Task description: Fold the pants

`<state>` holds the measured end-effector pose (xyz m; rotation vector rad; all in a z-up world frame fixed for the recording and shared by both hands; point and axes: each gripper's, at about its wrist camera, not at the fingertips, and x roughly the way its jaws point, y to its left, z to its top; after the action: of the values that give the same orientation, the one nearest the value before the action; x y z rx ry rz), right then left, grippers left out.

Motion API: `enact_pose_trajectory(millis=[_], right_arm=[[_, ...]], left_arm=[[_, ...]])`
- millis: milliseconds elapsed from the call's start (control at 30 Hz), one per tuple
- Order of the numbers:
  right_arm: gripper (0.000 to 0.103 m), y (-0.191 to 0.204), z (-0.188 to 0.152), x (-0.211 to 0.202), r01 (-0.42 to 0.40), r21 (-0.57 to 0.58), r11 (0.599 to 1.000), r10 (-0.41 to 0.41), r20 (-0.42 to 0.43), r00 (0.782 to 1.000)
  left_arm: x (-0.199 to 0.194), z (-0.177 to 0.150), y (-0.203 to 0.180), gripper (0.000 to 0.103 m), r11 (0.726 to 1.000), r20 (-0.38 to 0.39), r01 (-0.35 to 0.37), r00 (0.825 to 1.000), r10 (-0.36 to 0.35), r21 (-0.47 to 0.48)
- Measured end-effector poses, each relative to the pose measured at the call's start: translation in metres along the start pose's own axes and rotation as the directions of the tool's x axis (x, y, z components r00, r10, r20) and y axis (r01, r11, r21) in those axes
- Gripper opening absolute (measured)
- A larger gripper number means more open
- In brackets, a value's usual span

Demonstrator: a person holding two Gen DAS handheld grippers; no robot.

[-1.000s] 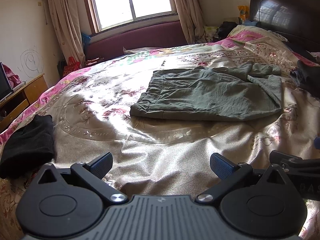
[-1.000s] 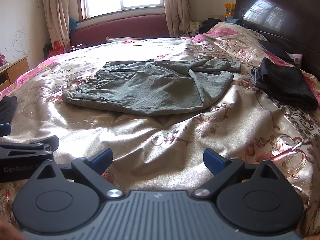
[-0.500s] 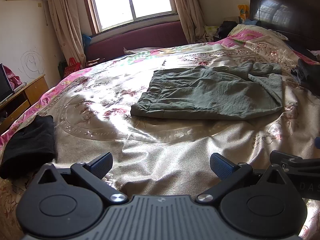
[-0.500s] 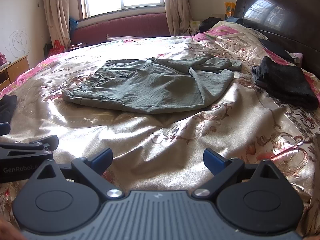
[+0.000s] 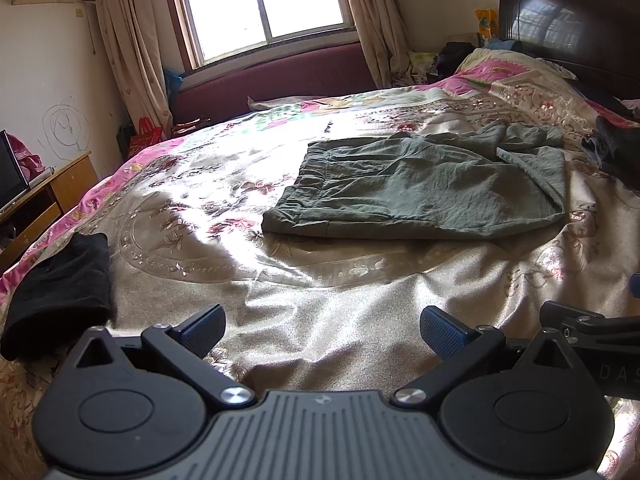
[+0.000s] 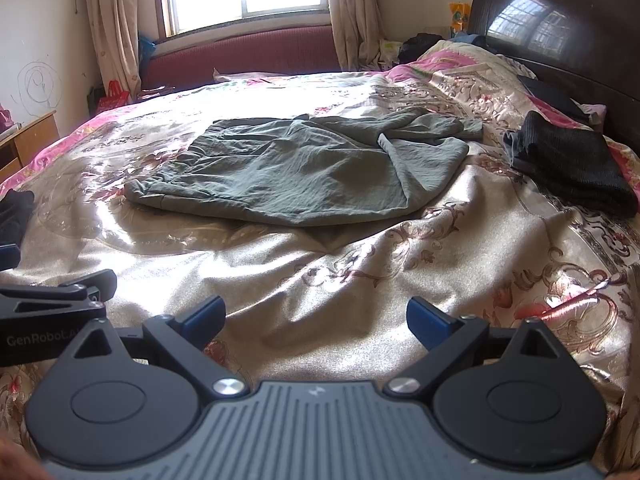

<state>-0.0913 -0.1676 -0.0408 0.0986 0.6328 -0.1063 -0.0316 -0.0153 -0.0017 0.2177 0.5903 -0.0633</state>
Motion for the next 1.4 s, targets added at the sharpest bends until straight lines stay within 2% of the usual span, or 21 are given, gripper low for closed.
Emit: enact_pose_trajectory(millis=[933,1400], right_arm=[[0.097,-0.001,0.001,0.004,-0.001,0.013,1.000,0.002,-0.016,1.000],[0.097,0.002,0.024,0.023,0.005,0.012,1.000,-0.004,-0.011,1.000]], left_arm=[[0.003,0.001,-0.004,0.103,1.000,0.004,0.001,1.000,-0.001,0.007],[0.029,0.021,0.001,0.103,0.999,0.023,0.033,0.999,-0.033,0.003]])
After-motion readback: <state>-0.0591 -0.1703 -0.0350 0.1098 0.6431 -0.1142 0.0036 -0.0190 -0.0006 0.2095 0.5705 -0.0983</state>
